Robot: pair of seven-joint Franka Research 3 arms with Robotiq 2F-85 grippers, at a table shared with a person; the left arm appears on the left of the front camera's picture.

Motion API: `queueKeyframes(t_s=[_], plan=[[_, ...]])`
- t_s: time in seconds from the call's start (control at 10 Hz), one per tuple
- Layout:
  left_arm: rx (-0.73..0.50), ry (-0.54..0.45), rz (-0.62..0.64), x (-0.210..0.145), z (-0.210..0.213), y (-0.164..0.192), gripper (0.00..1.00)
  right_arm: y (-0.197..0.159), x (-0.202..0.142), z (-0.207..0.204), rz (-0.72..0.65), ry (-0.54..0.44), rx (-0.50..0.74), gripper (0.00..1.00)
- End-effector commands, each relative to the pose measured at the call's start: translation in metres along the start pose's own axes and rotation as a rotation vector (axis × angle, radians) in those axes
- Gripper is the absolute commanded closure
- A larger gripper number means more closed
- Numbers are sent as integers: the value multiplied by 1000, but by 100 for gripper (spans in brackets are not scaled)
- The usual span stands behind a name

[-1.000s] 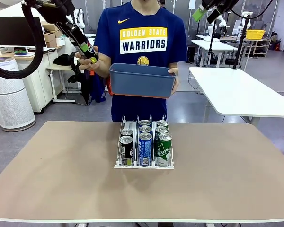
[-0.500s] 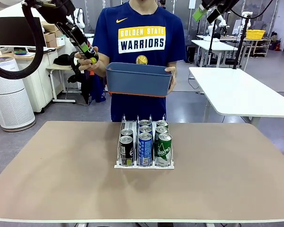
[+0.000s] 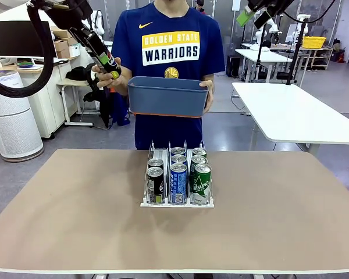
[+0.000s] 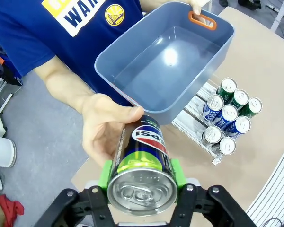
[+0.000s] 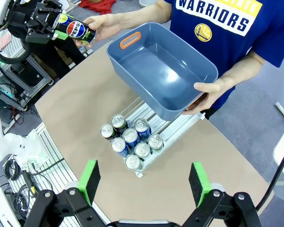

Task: Fill the beverage cans into the dispenser.
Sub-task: Place the picked Pepsi coke in the line of the Automatic Can Dispenser with the same cans.

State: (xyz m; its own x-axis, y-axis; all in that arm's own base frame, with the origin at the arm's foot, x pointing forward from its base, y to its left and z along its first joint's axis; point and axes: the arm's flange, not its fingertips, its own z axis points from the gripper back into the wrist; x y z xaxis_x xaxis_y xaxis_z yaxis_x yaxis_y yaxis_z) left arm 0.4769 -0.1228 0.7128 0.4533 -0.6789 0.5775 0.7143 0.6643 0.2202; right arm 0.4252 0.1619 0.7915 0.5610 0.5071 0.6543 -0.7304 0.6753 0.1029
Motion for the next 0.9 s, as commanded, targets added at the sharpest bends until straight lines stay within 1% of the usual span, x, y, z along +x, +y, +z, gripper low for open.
queueKeyframes(t_s=[0.0,0.8], plan=[[6,-7,-13,0,3,0,100,1,0,0,-4,3,0,0],[6,-7,-13,0,3,0,100,1,0,0,-4,3,0,0]])
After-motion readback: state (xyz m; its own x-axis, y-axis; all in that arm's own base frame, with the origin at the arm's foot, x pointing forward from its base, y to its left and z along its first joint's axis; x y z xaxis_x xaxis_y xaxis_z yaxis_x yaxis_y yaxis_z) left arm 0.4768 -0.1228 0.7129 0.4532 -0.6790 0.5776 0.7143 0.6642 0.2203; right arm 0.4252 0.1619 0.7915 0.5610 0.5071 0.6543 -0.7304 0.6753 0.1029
